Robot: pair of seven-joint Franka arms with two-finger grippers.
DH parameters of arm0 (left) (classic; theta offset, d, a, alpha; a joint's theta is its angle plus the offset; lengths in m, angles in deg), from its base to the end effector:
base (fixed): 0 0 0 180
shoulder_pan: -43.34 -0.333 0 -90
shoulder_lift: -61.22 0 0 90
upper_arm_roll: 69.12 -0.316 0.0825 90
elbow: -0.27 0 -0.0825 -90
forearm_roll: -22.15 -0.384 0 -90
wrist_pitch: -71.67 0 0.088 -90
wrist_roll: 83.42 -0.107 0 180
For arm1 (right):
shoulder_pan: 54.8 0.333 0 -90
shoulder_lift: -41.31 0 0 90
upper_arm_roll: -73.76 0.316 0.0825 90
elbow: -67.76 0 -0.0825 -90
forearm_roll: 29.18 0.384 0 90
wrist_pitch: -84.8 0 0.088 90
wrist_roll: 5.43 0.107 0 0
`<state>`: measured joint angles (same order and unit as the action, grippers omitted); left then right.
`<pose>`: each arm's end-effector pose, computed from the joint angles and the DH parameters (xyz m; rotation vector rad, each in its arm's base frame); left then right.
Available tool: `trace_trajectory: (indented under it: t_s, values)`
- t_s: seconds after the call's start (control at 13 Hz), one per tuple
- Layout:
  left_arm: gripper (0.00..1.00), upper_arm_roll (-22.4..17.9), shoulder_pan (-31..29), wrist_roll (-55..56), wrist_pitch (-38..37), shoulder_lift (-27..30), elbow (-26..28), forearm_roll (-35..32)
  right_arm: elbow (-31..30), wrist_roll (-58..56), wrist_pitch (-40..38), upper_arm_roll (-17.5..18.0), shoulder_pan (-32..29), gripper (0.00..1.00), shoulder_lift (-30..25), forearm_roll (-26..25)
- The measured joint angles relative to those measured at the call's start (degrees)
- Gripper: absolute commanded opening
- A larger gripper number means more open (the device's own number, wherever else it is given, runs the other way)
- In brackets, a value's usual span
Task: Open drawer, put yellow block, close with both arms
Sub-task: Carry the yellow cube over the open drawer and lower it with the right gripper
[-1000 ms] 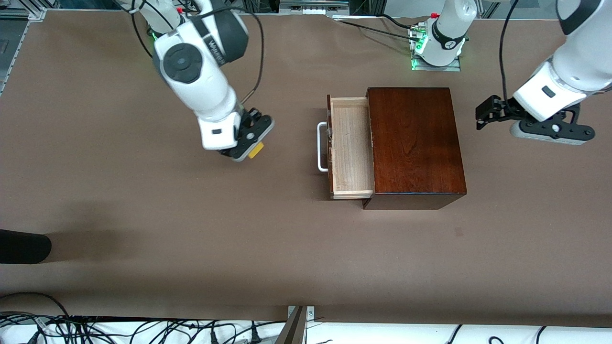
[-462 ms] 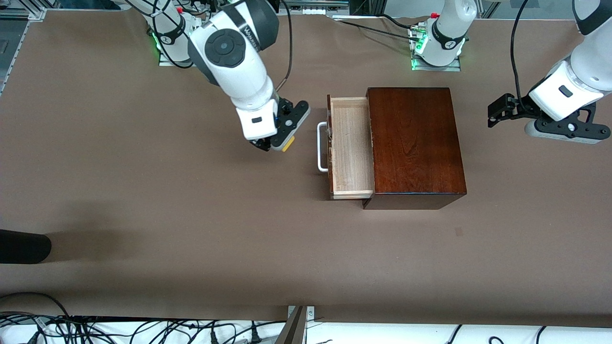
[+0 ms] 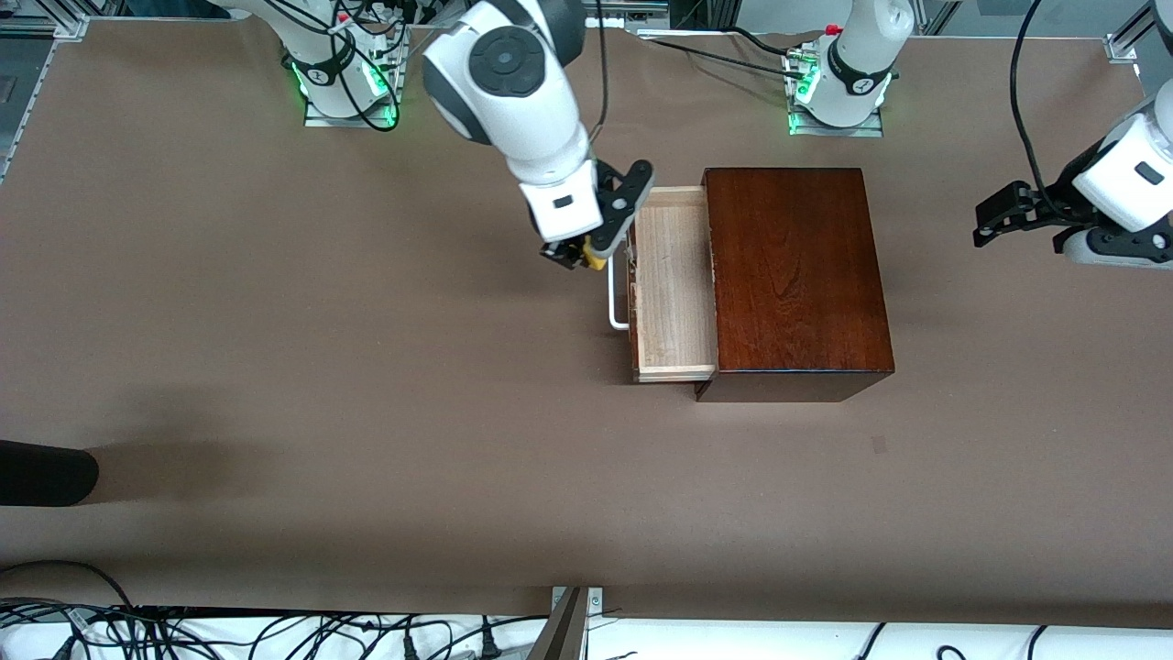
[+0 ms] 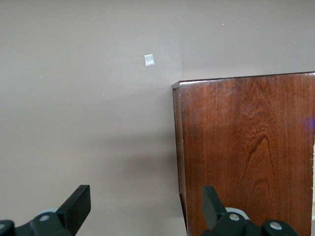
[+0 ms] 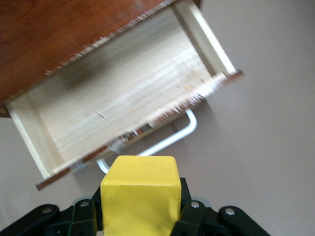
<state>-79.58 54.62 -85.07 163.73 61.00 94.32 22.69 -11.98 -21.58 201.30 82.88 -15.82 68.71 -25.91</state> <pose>0.5565 -0.0091 0.5921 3.1313 -0.0667 -0.0602 0.4899 0.5188 0.4537 -2.5497 -1.5222 -0.1908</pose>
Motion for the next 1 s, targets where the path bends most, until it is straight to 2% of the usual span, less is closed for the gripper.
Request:
trace_trajectory:
  t_s: [0.15, 0.69, 1.0]
  values:
    - [1.00, 0.00, -0.51, 0.05, 0.00, 0.08, -0.01, 0.00, 2.89, -0.04, 0.00, -0.03, 2.00, 0.08, 2.51, -0.27]
    - [1.00, 0.00, -0.90, 0.07, 0.00, 0.08, -0.01, 0.00, 13.80, -0.85, 0.02, -0.16, 7.50, 0.08, 12.06, -6.79]
    - [1.00, -0.04, -1.00, 0.10, 0.00, 0.07, -0.01, 0.00, 15.43, -5.77, -0.13, -0.19, 8.71, 0.09, 14.02, -8.70]
